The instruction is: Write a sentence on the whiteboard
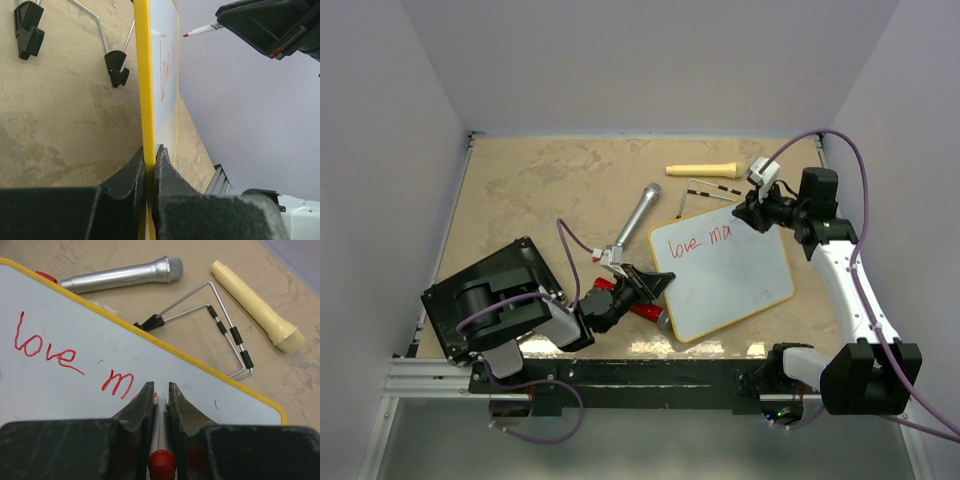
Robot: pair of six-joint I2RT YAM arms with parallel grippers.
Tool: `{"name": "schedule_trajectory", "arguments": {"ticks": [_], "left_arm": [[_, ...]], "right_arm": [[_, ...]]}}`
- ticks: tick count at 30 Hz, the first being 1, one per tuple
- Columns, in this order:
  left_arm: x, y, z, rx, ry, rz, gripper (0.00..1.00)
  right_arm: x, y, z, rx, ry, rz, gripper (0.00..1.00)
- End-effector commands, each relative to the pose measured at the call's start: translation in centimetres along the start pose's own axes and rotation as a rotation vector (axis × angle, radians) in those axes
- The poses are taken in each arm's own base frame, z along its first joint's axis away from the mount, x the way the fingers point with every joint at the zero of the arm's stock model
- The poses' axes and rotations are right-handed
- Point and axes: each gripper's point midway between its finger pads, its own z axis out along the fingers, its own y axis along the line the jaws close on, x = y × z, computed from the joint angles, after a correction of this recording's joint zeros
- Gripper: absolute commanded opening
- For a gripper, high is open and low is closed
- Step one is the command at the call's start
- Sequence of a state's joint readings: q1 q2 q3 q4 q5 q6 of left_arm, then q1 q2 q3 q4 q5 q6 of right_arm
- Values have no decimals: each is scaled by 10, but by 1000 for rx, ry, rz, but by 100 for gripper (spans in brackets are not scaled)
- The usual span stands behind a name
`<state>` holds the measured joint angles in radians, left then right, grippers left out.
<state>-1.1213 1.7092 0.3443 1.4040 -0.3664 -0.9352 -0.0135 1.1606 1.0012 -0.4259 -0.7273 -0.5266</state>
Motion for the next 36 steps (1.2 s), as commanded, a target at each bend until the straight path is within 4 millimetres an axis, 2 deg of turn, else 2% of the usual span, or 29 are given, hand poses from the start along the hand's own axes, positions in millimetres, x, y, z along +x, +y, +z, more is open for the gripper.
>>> {"name": "schedule_trajectory", "arguments": {"ticks": [1,9,14,24,28,36], "left_arm": [[8,3,-4,43,29,181,0],[8,2,-4,47,27,182,0],[9,3,-4,46,28,183,0],[8,4,-5,44,25,180,0],[8,3,-4,48,24,177,0],[8,3,-5,48,26,179,0]], "right_arm": [[-25,-17,4,41,-63,-28,0],[-16,-22,12,29,-35,-11,0],[-4,-10,11,-22,-3,-34,0],[33,19,3,-106,91,-34,0],[34,20,2,-110,92,-35,0],[5,0,5,-41,28,-36,0]]}}
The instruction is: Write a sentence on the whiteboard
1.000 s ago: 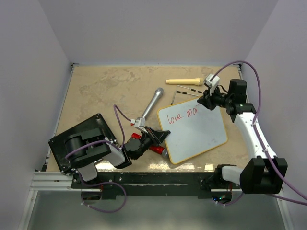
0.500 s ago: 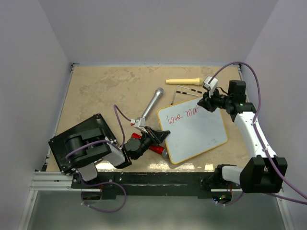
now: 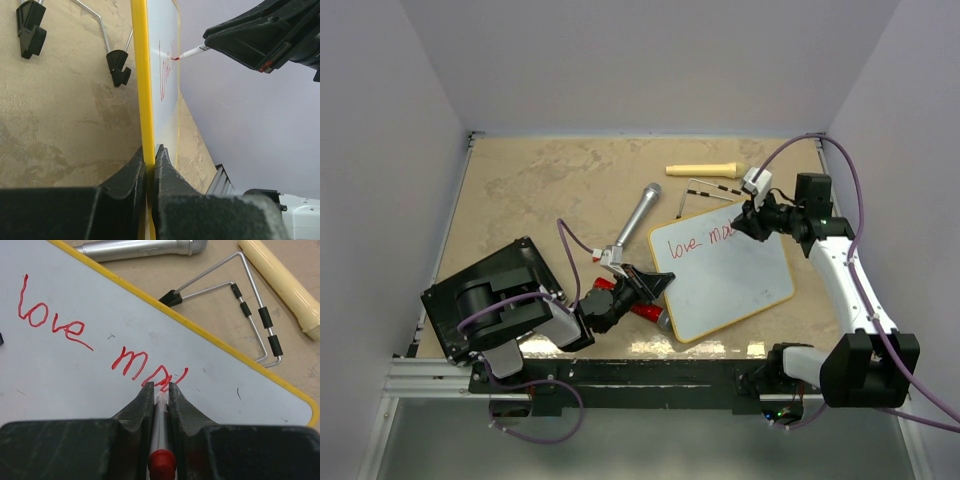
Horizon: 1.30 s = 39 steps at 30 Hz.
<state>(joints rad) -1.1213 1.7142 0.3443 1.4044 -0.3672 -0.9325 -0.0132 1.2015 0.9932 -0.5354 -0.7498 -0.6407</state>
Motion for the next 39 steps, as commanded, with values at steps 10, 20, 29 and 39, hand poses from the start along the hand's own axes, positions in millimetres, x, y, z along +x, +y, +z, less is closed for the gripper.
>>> {"name": "schedule_trajectory", "arguments": {"ticks": [10,20,29,39], "left_arm": [[6,1,-5,51,20,175,0],[6,1,-5,52,21,176,0],[7,0,-4,57,22,175,0],[7,2,-5,52,23,178,0]], "right_arm": [[-31,-37,-3,146,-63,-14,0],[-17,-17,-1,53,-25,-24,0],[-20,-7,-3,9,-43,-27,0],[-2,-14,-4,64,22,-24,0]]}}
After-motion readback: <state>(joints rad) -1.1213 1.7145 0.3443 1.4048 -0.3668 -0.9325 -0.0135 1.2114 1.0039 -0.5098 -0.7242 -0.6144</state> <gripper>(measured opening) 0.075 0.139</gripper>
